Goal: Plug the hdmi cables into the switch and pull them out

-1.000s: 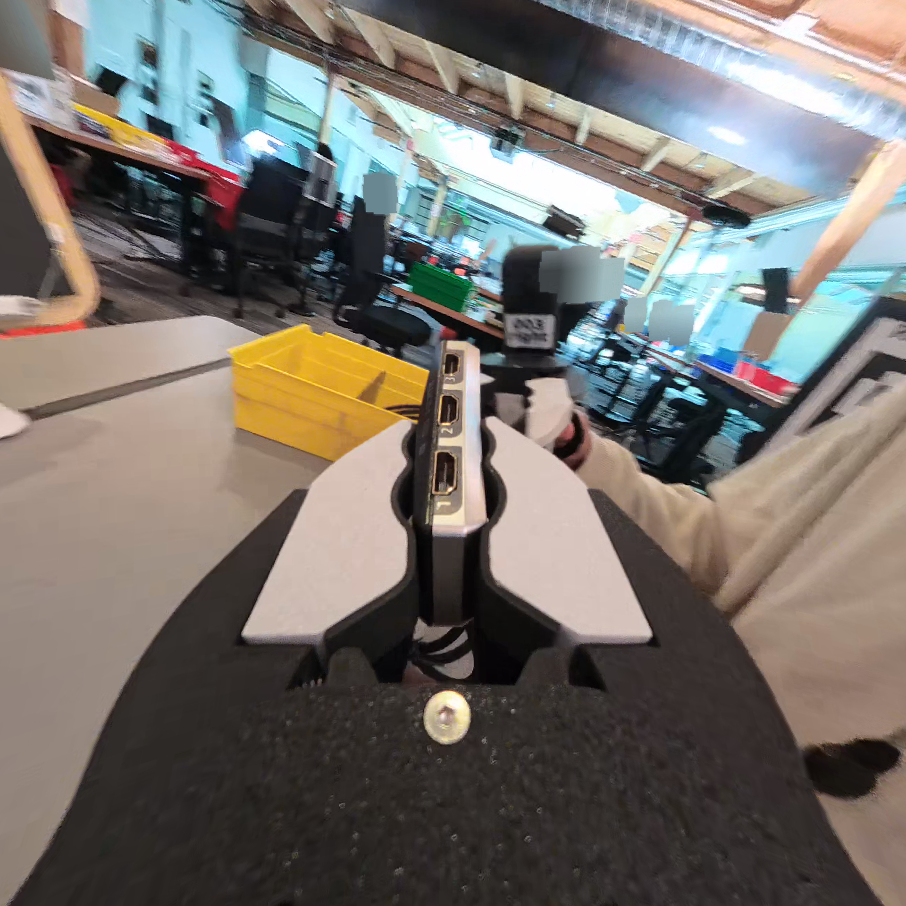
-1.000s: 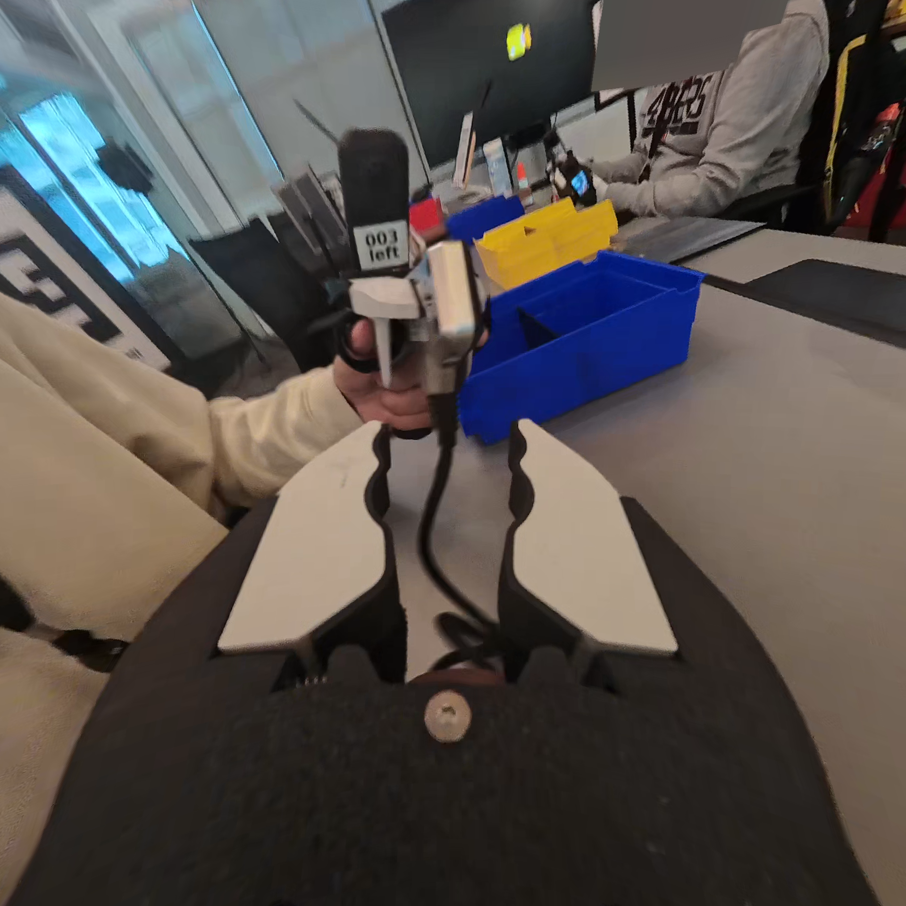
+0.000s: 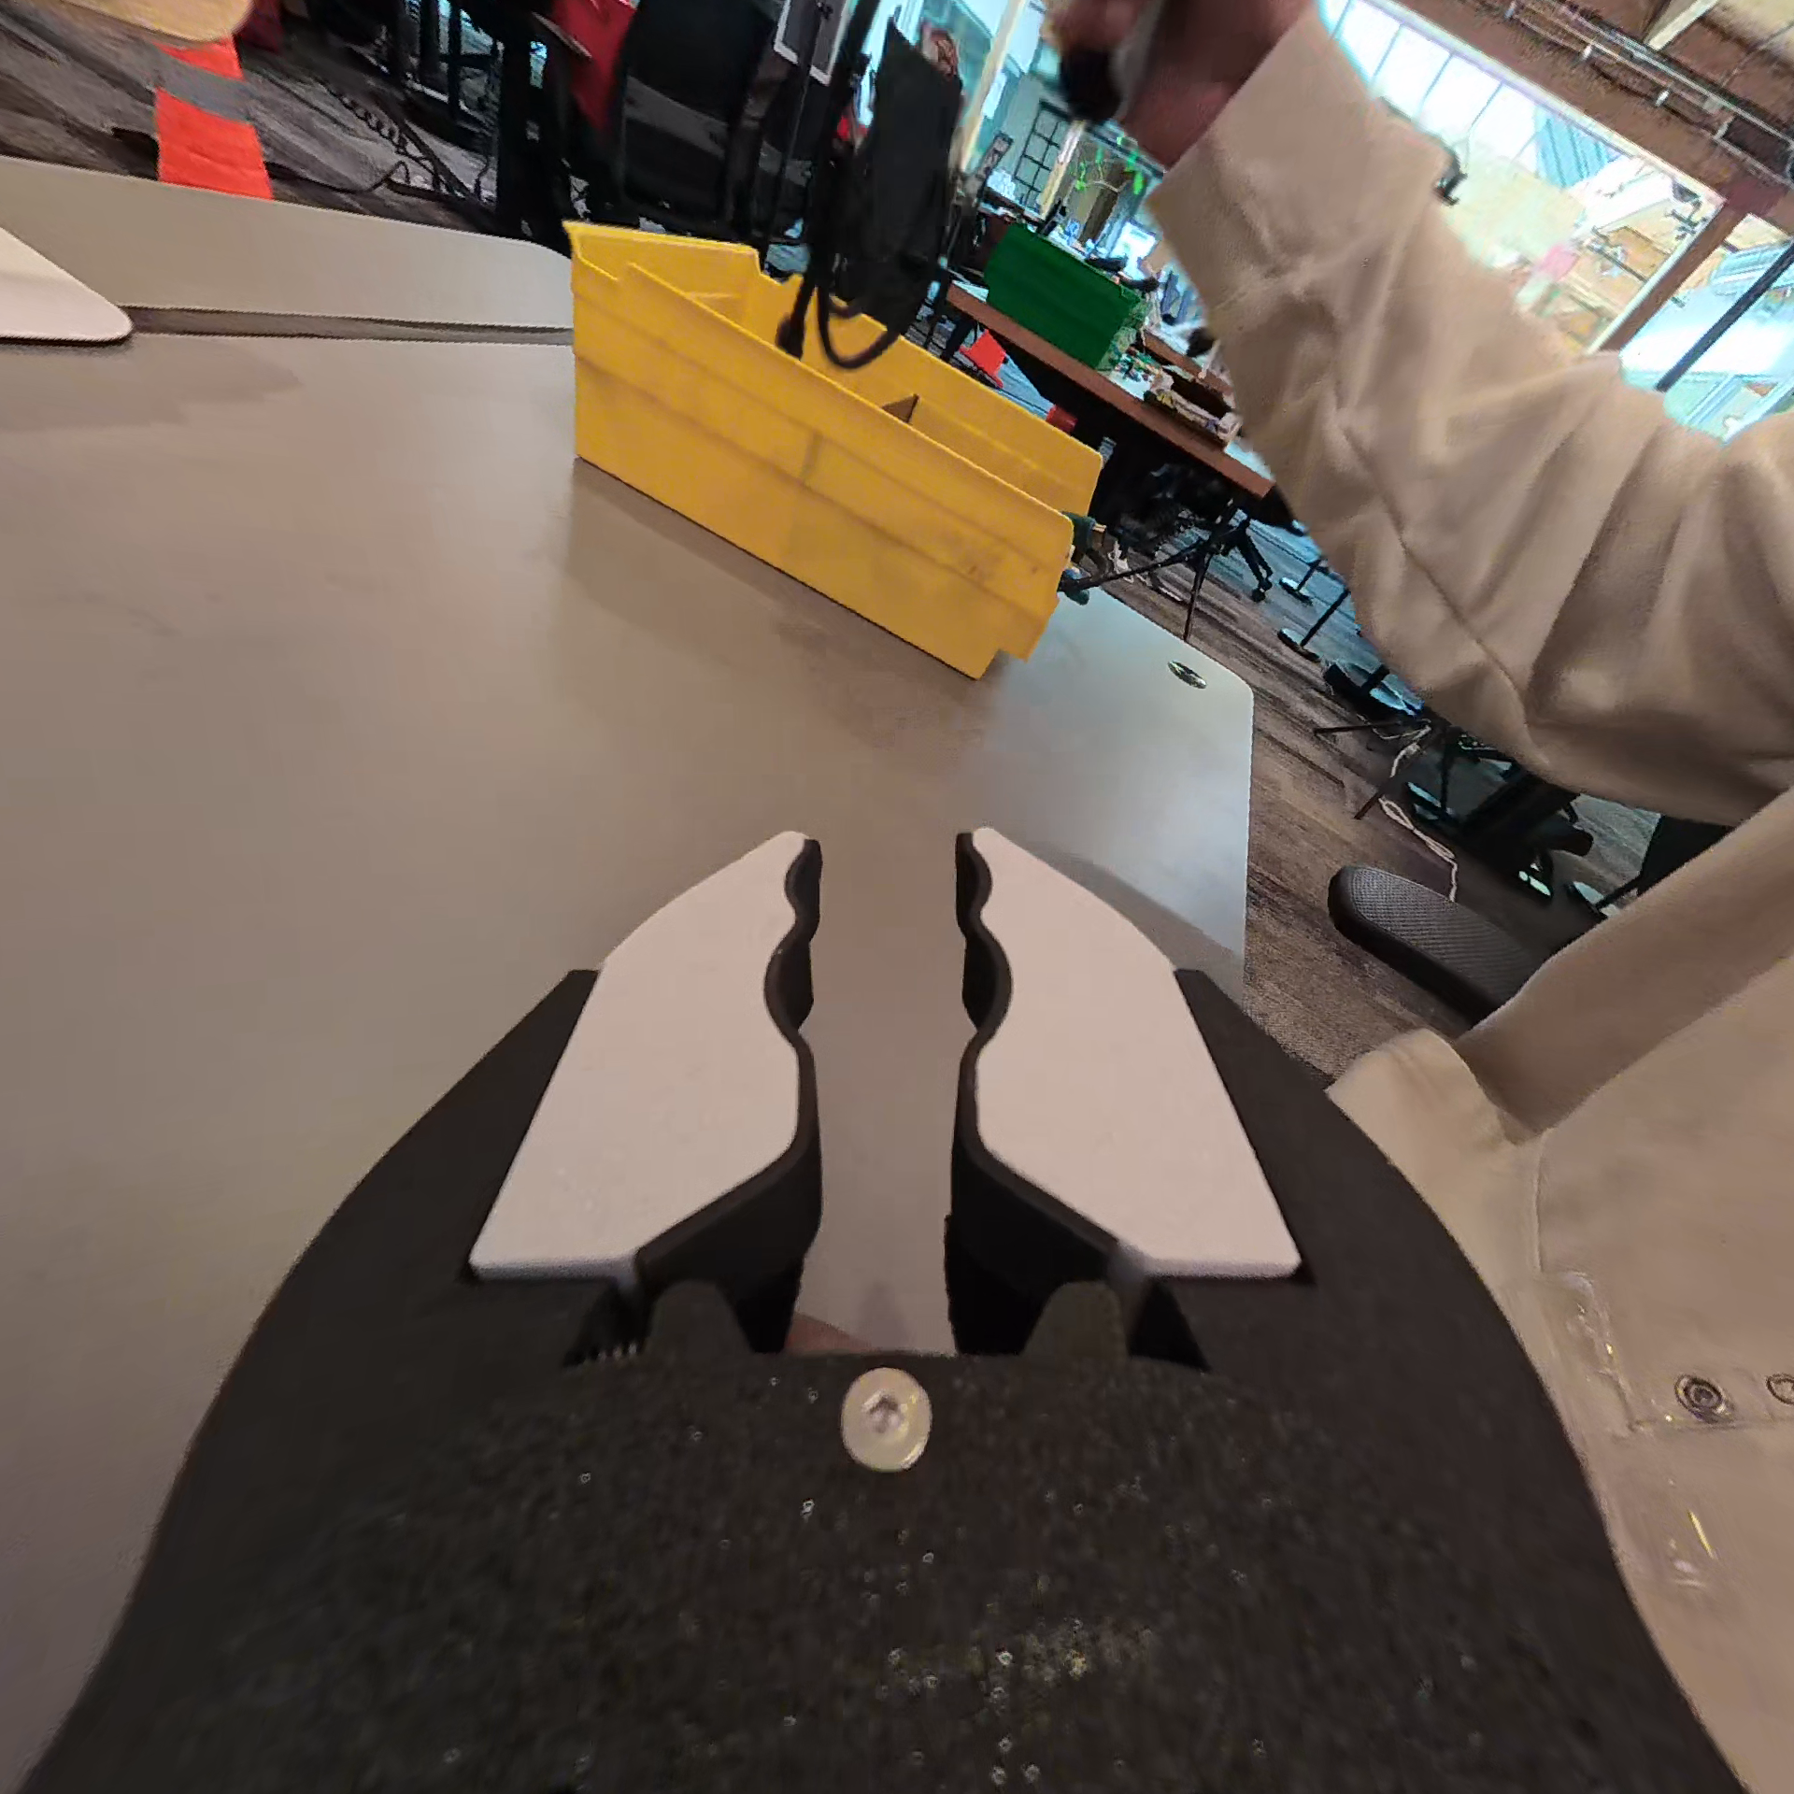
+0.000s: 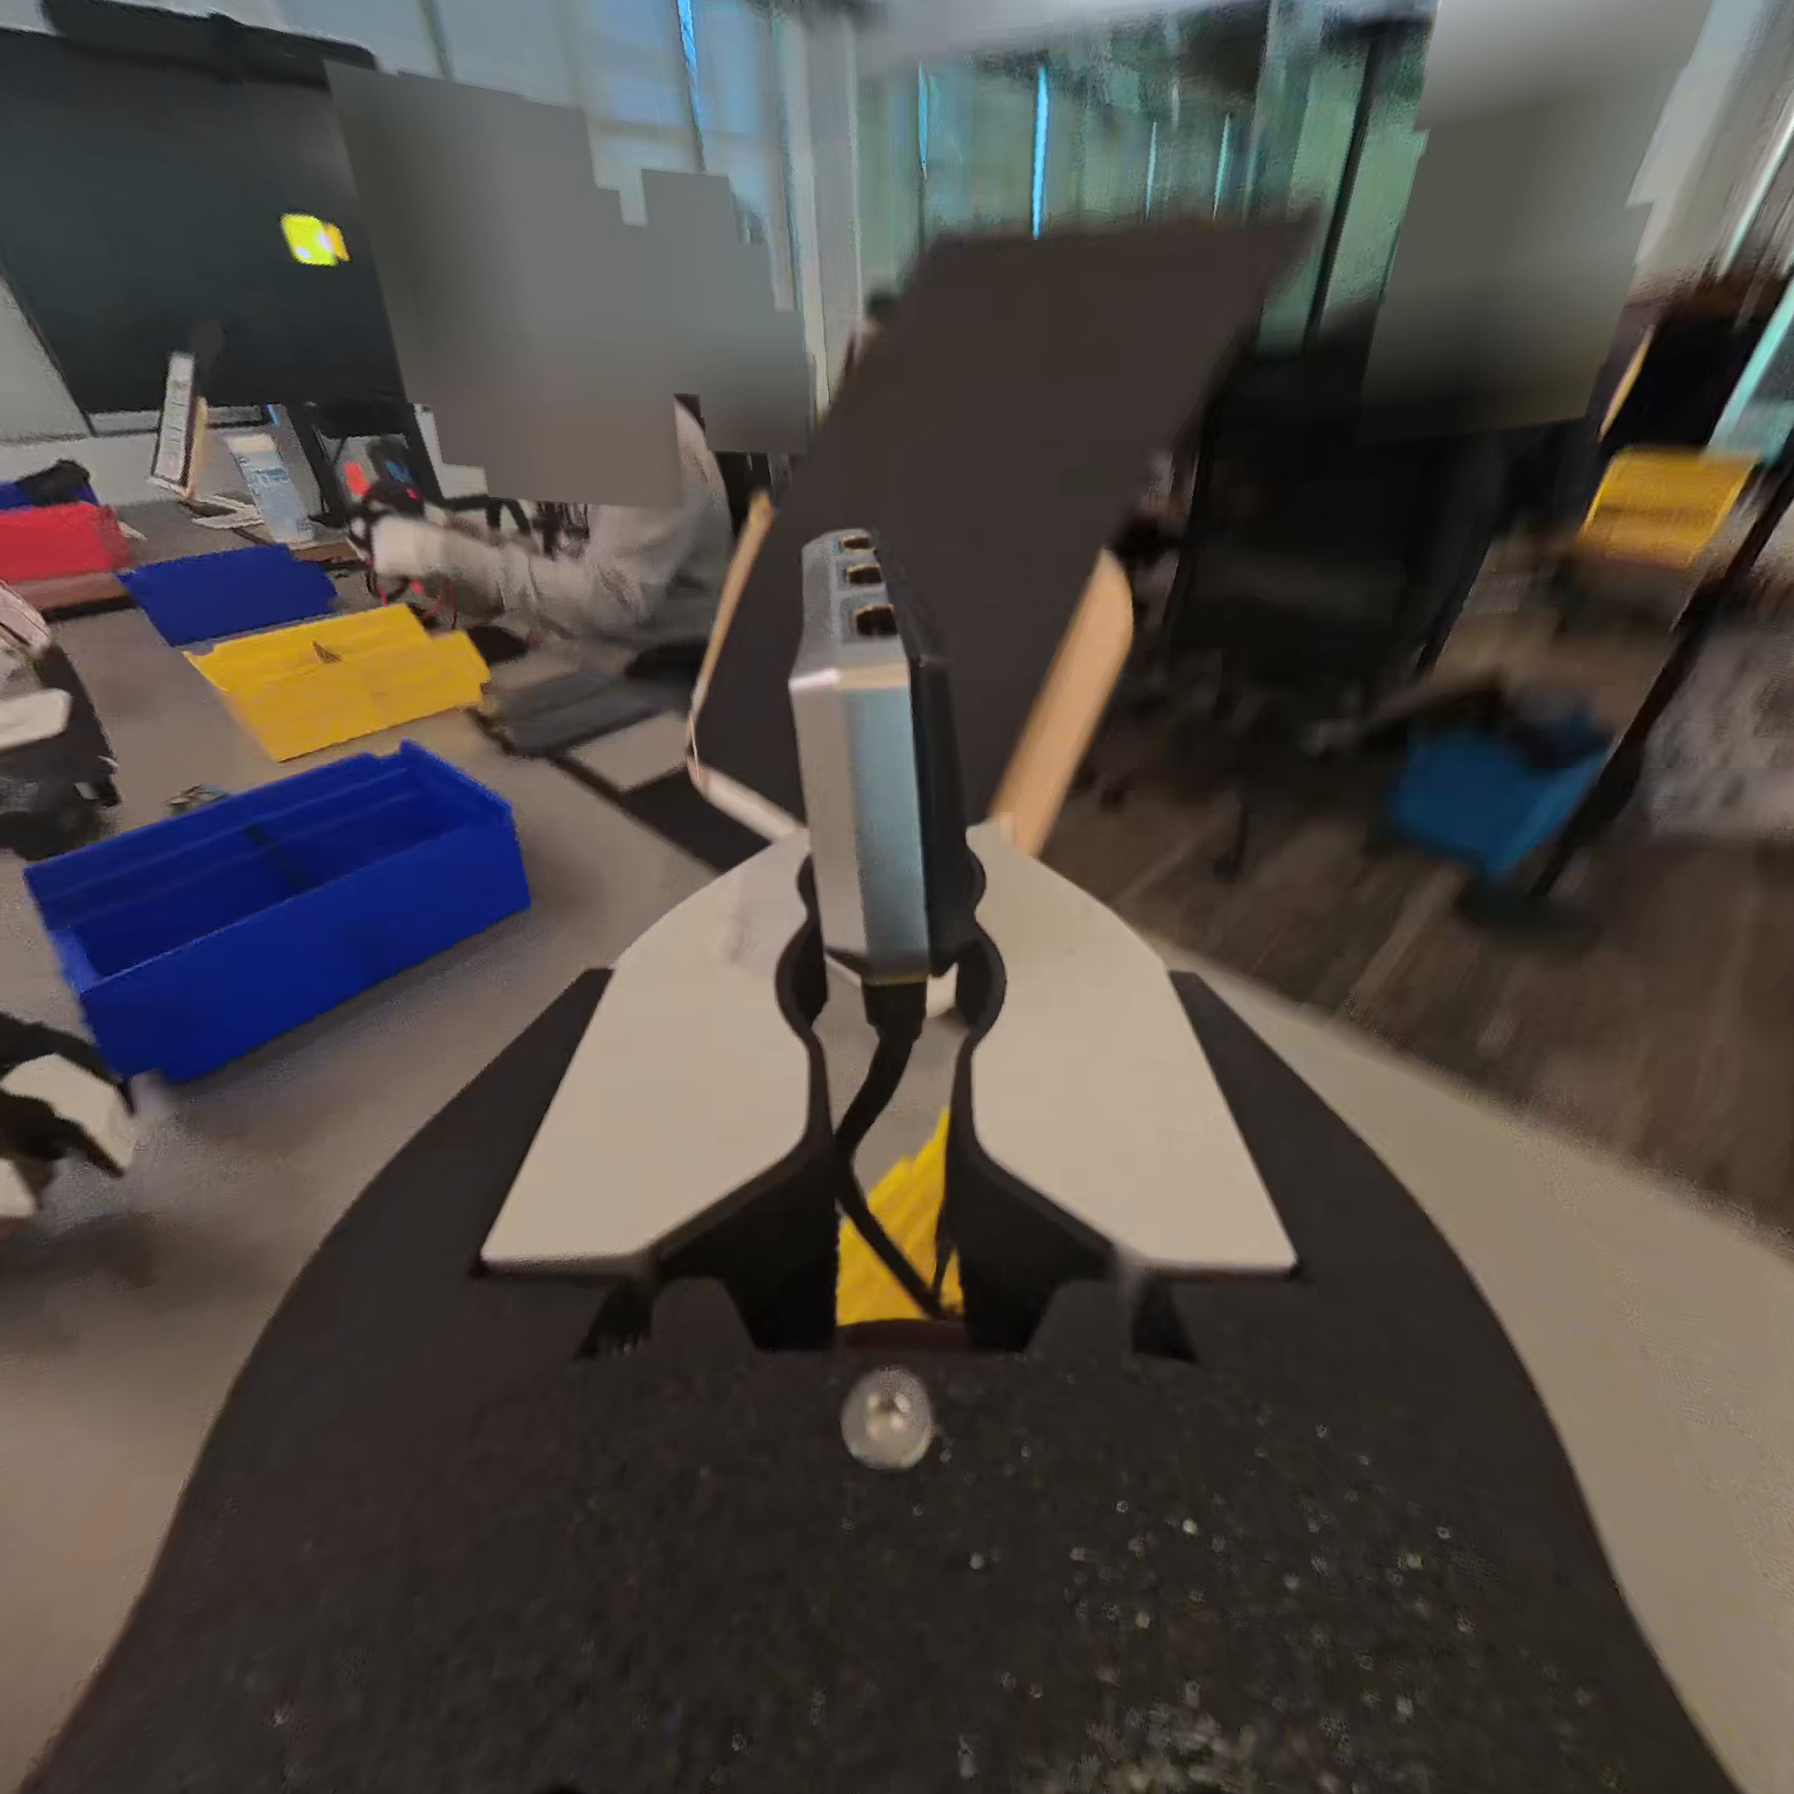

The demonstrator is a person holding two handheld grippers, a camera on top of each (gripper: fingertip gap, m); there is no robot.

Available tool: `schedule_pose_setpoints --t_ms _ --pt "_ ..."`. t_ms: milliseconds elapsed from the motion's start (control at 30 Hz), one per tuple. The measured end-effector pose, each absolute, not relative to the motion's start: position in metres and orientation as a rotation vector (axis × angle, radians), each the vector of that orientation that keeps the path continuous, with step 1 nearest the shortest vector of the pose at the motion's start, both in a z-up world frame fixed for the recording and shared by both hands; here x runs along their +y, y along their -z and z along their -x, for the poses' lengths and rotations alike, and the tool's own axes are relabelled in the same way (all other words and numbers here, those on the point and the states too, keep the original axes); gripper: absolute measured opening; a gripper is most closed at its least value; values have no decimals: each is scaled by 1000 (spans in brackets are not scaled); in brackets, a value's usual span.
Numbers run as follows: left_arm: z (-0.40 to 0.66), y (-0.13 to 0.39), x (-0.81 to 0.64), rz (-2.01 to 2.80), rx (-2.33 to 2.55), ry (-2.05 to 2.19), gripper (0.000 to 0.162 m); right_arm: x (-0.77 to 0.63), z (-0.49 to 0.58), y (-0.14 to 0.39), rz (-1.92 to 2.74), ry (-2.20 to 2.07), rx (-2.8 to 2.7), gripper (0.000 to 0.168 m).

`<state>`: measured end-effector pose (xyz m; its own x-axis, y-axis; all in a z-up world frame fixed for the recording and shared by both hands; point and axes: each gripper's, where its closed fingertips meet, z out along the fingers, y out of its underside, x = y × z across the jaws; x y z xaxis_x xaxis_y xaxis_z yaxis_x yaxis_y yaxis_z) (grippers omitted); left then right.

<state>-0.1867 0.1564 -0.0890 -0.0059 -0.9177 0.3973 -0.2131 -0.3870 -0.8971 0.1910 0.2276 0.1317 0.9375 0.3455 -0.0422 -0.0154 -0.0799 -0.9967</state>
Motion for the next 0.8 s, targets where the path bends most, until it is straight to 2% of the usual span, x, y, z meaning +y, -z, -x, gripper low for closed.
schedule_pose_setpoints --t_ms 100,267,467,633,800 --pt "186 91 155 1655 1194 1425 26 237 -221 -34 1898 -555 -35 22" --pt "185 97 155 1675 1214 1414 26 226 -229 64 2238 -923 231 22" --pt "183 99 152 1682 1231 1401 26 240 -245 106 2431 -899 316 23" --pt "184 98 149 1673 1239 1407 25 238 -253 116 2493 -807 336 24" --pt "183 98 148 1678 1237 1425 26 225 -265 115 2560 -585 321 52"
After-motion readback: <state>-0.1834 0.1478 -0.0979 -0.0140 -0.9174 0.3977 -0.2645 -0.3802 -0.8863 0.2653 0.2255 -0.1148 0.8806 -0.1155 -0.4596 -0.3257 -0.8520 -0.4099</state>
